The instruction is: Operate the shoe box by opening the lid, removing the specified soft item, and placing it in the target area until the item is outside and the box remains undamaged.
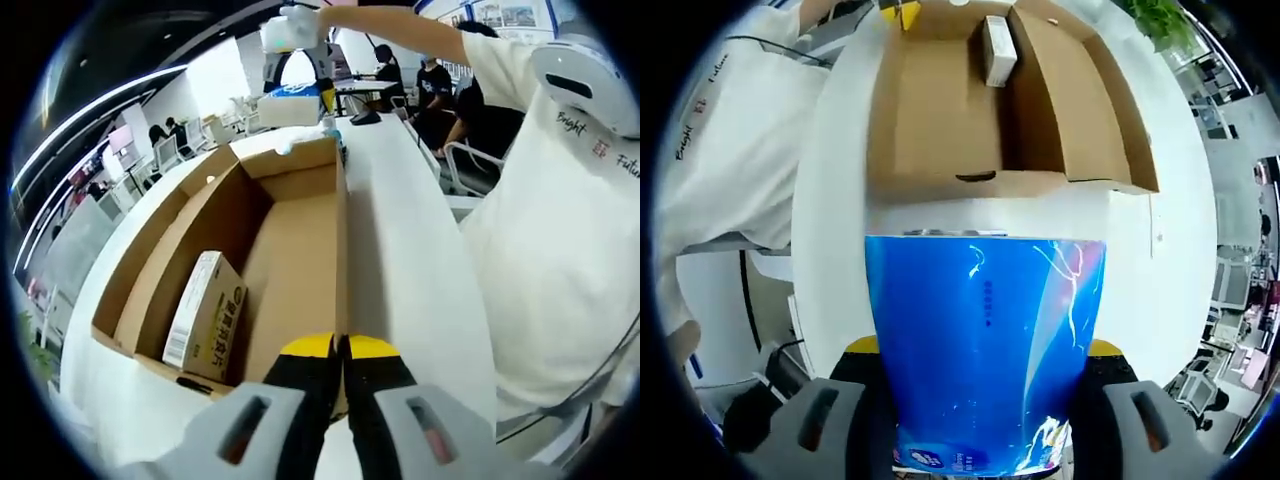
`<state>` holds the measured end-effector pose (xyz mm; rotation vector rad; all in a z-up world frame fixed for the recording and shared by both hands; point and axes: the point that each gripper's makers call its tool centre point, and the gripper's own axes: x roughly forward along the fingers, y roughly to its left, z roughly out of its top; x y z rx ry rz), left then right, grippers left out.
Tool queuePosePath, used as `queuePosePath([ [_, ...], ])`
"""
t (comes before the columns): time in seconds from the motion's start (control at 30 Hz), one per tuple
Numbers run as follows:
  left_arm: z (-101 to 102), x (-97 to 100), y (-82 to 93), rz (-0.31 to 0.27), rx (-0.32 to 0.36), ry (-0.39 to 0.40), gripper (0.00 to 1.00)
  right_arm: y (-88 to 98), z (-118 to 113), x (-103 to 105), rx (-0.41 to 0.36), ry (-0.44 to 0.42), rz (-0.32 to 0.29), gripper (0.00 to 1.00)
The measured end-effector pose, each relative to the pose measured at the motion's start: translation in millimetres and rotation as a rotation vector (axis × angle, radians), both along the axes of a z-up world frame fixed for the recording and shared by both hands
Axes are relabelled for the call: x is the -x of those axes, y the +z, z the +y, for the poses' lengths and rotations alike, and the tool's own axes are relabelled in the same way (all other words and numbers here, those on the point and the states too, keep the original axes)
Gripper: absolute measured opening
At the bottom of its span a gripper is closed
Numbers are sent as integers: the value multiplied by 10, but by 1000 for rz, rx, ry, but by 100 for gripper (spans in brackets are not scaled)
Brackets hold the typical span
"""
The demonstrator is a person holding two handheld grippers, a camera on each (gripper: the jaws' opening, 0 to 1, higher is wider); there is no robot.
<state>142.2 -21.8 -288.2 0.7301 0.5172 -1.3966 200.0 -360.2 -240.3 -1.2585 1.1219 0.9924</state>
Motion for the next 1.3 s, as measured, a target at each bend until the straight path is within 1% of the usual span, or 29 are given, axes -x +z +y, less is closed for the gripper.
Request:
queuePosePath([
  [0.3,6,-3,-1,-4,2,2,2,0,-13,11,-19,-10,0,69],
  [0.5,9,-5,3,-5,9,1,2,-4,-88,-9,1,-11,-2,69],
  [0.6,8,-5,4,-3,9,1,2,-30,-50,20,-22,-25,8,69],
  [0.63,7,-5,4,-3,7,1,2,-44,-16,27,-34,-6,15,69],
  [0.83,8,-4,6,-9,8,3,2,-96,-32,3,-11,-8,18,69],
  [1.0,10,-6,8,-8,9,3,2,-188,-20,-1,-19,-1,18,70],
  [1.17,13,-8,9,-8,10,3,2,-293,-13,6,-27,-6,34,70],
  [1.3,12,-9,8,-6,9,4,2,-295,-10,14,-28,-5,40,70],
])
